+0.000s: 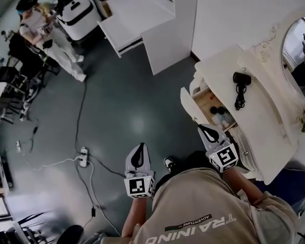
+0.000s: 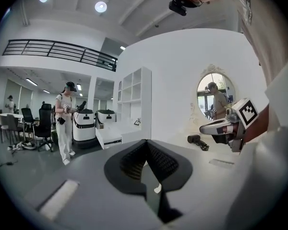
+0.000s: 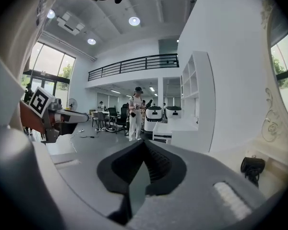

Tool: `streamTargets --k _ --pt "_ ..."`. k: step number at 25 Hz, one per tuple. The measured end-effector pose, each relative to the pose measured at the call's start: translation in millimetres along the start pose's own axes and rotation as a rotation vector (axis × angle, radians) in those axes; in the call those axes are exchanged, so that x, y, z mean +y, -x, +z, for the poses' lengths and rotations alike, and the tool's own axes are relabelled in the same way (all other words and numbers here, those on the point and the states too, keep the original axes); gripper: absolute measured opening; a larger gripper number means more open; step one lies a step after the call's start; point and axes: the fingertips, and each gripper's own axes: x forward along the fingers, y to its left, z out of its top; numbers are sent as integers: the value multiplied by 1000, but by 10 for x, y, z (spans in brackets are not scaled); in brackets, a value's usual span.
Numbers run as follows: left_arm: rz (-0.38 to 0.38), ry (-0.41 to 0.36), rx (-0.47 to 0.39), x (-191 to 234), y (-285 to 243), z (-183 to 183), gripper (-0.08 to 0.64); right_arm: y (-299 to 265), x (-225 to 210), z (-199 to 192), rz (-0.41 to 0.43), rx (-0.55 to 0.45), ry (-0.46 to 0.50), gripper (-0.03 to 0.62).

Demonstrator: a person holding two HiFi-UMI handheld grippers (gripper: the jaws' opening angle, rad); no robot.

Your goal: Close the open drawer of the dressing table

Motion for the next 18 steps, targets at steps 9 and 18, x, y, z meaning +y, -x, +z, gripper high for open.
streamTargets --k 9,18 --pt "-92 42 38 305 -549 -97 18 -335 -125 -70 -87 59 -17 2" --pt "-179 34 91 278 -1422 -89 18 -796 -626 -405 -138 61 -73 2"
